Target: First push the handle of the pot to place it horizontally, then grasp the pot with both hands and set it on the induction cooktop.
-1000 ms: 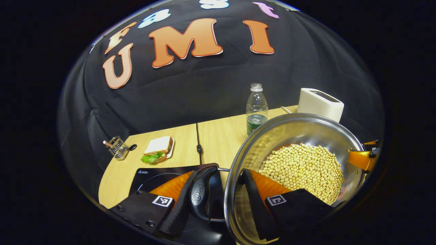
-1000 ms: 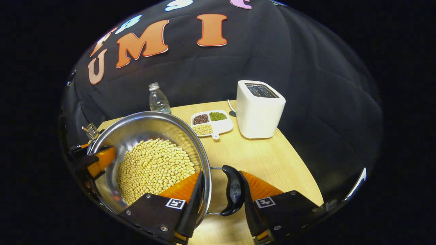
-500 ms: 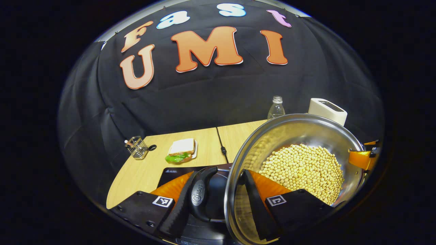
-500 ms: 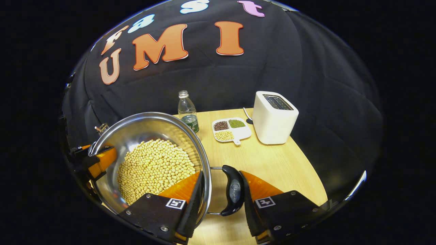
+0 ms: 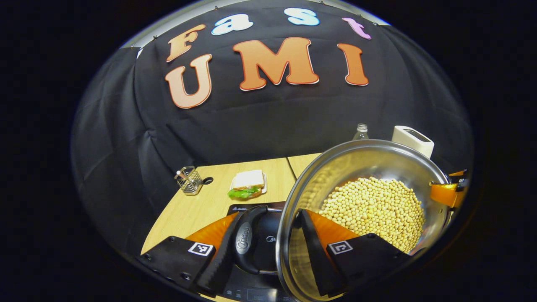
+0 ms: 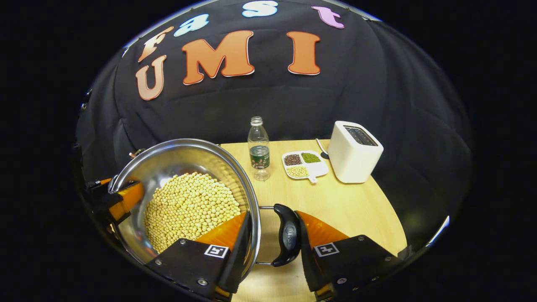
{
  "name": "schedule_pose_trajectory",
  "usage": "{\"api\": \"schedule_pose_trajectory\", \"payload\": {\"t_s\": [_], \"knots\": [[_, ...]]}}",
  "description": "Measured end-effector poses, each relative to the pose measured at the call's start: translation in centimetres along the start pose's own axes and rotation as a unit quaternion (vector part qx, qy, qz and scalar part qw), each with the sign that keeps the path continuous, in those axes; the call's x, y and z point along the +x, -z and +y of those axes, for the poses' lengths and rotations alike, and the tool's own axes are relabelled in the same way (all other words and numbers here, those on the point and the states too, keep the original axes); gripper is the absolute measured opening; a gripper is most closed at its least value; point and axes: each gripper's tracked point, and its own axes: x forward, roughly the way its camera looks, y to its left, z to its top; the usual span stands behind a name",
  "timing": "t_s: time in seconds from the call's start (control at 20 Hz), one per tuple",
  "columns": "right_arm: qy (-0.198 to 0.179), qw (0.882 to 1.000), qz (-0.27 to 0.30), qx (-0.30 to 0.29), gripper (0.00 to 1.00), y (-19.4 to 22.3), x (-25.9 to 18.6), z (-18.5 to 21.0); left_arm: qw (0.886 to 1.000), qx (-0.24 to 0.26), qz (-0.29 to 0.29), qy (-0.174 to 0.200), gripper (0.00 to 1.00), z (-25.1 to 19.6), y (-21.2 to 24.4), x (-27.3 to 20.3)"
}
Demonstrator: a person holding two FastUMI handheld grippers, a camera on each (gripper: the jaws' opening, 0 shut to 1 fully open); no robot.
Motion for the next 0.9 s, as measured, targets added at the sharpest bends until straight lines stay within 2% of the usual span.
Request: {"api": "schedule_pose_trajectory", "payload": {"t_s": [0.1,0.15,0.3,0.35,0.4,0.45,0.65,0.7,0.9], "knots": [[-0.005,1.0,-0.001,-0.006,0.6,-0.2,-0.1,1.3,1.0,-0.003,0.001,-0.007,0.88,1.5,0.1,0.1],[-0.008,1.0,-0.001,-0.007,0.6,-0.2,0.0,2.1,1.0,-0.004,0.002,-0.008,0.84,2.2,0.2,0.1],[-0.015,1.0,-0.004,-0.016,0.6,-0.7,0.2,3.5,1.0,-0.011,0.001,-0.017,0.84,4.4,-0.1,0.3],[-0.018,1.0,-0.005,-0.019,0.55,-0.9,0.3,4.3,1.0,-0.012,0.001,-0.02,0.84,5.1,-0.1,0.5],[-0.021,1.0,-0.004,-0.02,0.6,-1.1,0.5,5.0,1.0,-0.015,0.002,-0.023,0.84,5.7,-0.1,0.6],[-0.024,0.999,-0.004,-0.021,0.6,-1.4,0.6,5.8,1.0,-0.015,0.003,-0.025,0.84,6.3,-0.1,0.7],[-0.032,0.999,0.003,-0.016,0.6,-0.9,1.9,7.3,0.999,-0.016,0.007,-0.032,0.84,7.6,0.6,1.4],[-0.032,0.999,0.008,-0.018,0.6,-0.6,2.2,7.4,0.999,-0.016,0.01,-0.033,0.88,7.8,1.0,1.7],[-0.032,0.999,0.008,-0.022,0.6,-0.4,2.9,8.0,0.999,-0.016,0.014,-0.033,0.85,7.9,1.3,1.8]]}}
